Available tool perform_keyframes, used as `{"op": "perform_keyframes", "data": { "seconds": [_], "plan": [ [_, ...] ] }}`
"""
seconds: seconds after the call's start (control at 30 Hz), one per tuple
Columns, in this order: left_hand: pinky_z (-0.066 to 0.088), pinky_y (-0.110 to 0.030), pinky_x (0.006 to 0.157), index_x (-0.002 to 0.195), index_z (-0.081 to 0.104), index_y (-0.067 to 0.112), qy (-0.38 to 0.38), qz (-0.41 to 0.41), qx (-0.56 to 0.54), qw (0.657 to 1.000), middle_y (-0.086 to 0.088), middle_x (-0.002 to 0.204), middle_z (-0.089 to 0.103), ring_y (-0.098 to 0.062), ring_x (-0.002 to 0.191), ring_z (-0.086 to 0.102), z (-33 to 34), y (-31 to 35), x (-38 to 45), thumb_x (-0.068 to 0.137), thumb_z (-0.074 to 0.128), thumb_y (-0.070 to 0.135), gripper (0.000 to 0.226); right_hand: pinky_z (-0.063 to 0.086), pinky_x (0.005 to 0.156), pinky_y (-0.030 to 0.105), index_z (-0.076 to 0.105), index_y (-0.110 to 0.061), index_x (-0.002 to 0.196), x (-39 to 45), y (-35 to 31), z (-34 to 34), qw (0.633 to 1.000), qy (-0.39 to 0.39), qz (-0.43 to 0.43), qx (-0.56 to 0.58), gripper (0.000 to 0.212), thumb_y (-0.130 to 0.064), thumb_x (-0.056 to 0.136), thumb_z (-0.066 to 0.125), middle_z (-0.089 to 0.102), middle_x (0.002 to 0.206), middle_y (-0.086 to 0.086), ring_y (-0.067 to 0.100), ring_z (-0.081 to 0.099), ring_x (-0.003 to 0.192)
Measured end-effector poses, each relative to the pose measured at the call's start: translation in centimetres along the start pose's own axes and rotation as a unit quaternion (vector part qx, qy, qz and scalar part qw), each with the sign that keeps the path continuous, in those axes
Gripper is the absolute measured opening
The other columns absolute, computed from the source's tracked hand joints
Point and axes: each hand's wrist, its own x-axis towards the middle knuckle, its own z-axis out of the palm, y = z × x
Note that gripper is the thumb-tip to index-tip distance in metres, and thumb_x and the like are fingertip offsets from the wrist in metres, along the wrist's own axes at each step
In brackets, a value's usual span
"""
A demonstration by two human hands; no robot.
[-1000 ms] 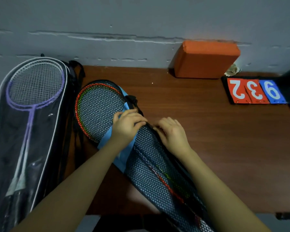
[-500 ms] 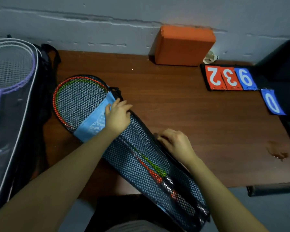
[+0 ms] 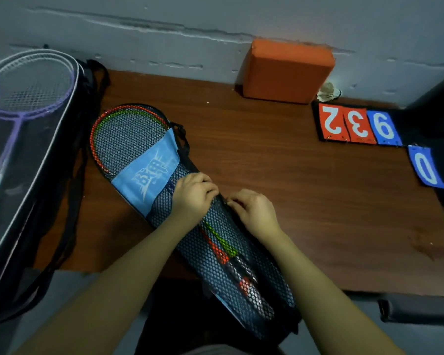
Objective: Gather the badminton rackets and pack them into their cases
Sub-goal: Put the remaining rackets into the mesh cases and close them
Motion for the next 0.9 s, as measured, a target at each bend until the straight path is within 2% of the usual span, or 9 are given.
{"op": "perform_keyframes", "data": {
  "seconds": [0.1, 0.2, 0.37, 0.47, 0.53, 0.6, 0.7, 0.8, 0.9],
  "plan": [
    [0.036, -0.036, 0.085, 0.094, 0.072, 0.012, 0.063, -0.038, -0.018, 0.997, -0.003, 0.100, 0.062, -0.026, 0.103, 0.053, 0.9, 0.4, 0.3, 0.091, 0.055, 0.023, 0.020, 0.040, 0.069, 0.025, 0.072, -0.017, 0.088, -1.4, 1.1, -1.7, 1.000, -0.025, -0.017, -0.006, 0.020, -0.029, 0.084, 0.056, 0.069, 0.084, -0.003, 0.018, 0.062, 0.083],
    [0.037, -0.038, 0.087, 0.095, 0.072, 0.012, 0.074, -0.056, -0.012, 0.996, -0.003, 0.101, 0.063, -0.026, 0.104, 0.053, 1.6, 0.5, 0.6, 0.091, 0.056, 0.023, 0.020, 0.040, 0.067, 0.020, 0.073, -0.019, 0.085, -4.8, 3.1, -3.3, 0.999, -0.048, -0.009, 0.020, 0.012, -0.023, 0.085, 0.062, 0.069, 0.082, -0.006, 0.010, 0.060, 0.077],
    [0.035, -0.043, 0.093, 0.099, 0.071, 0.010, 0.070, -0.060, 0.000, 0.996, -0.008, 0.108, 0.064, -0.030, 0.111, 0.051, 2.0, 1.7, 1.0, 0.091, 0.056, 0.020, 0.020, 0.054, 0.067, 0.035, 0.072, -0.018, 0.083, -8.5, 5.6, -4.1, 0.999, -0.028, 0.025, 0.030, 0.007, -0.019, 0.085, 0.065, 0.070, 0.086, -0.008, 0.012, 0.064, 0.080],
    [0.029, -0.043, 0.099, 0.104, 0.068, 0.011, 0.074, 0.031, -0.003, 0.997, -0.008, 0.114, 0.063, -0.030, 0.117, 0.050, 2.0, 3.0, -0.5, 0.088, 0.055, 0.014, 0.021, 0.054, 0.068, 0.037, 0.072, -0.015, 0.084, -8.2, 5.5, -4.0, 1.000, -0.005, 0.001, 0.013, 0.007, -0.019, 0.084, 0.066, 0.071, 0.084, -0.005, 0.017, 0.064, 0.079],
    [0.024, -0.043, 0.101, 0.107, 0.067, 0.018, 0.023, 0.127, 0.003, 0.992, -0.002, 0.118, 0.063, -0.025, 0.120, 0.048, 2.4, 4.7, -2.7, 0.084, 0.058, 0.018, 0.025, 0.053, 0.071, 0.038, 0.072, -0.015, 0.084, -8.2, 5.6, -3.7, 1.000, 0.004, -0.005, 0.016, 0.007, -0.019, 0.083, 0.066, 0.071, 0.084, -0.002, 0.020, 0.064, 0.080],
    [0.021, -0.041, 0.101, 0.106, 0.067, 0.022, -0.039, 0.170, 0.019, 0.984, 0.004, 0.116, 0.064, -0.020, 0.121, 0.050, 3.3, 6.4, -4.9, 0.084, 0.056, 0.024, 0.024, 0.052, 0.074, 0.039, 0.072, -0.015, 0.086, -8.3, 5.7, -3.6, 1.000, 0.013, -0.009, 0.018, 0.009, -0.020, 0.083, 0.065, 0.071, 0.084, -0.002, 0.022, 0.064, 0.081],
    [0.019, -0.033, 0.092, 0.096, 0.069, 0.022, -0.053, 0.133, 0.027, 0.989, 0.009, 0.103, 0.069, -0.018, 0.114, 0.057, 4.3, 7.3, -6.0, 0.085, 0.052, 0.030, 0.022, 0.051, 0.075, 0.038, 0.072, -0.016, 0.086, -8.3, 6.0, -3.3, 1.000, 0.017, -0.008, 0.024, 0.009, -0.020, 0.084, 0.063, 0.071, 0.085, -0.003, 0.020, 0.064, 0.081],
    [0.026, -0.031, 0.086, 0.084, 0.071, 0.023, 0.002, 0.117, 0.032, 0.993, 0.010, 0.089, 0.071, -0.018, 0.098, 0.064, 4.4, 7.4, -5.6, 0.084, 0.053, 0.033, 0.021, 0.049, 0.075, 0.036, 0.071, -0.015, 0.086, -8.3, 6.2, -3.4, 0.999, 0.026, 0.000, 0.020, 0.010, -0.019, 0.085, 0.062, 0.070, 0.084, -0.003, 0.019, 0.064, 0.080],
    [0.031, -0.031, 0.086, 0.086, 0.072, 0.020, 0.030, 0.127, 0.022, 0.991, 0.008, 0.088, 0.072, -0.019, 0.094, 0.064, 4.3, 8.3, -5.0, 0.086, 0.047, 0.035, 0.028, 0.047, 0.070, 0.033, 0.071, -0.013, 0.086, -8.3, 6.5, -4.2, 0.998, 0.060, -0.011, 0.008, 0.013, -0.021, 0.085, 0.061, 0.069, 0.081, -0.001, 0.020, 0.063, 0.076]
  ]
}}
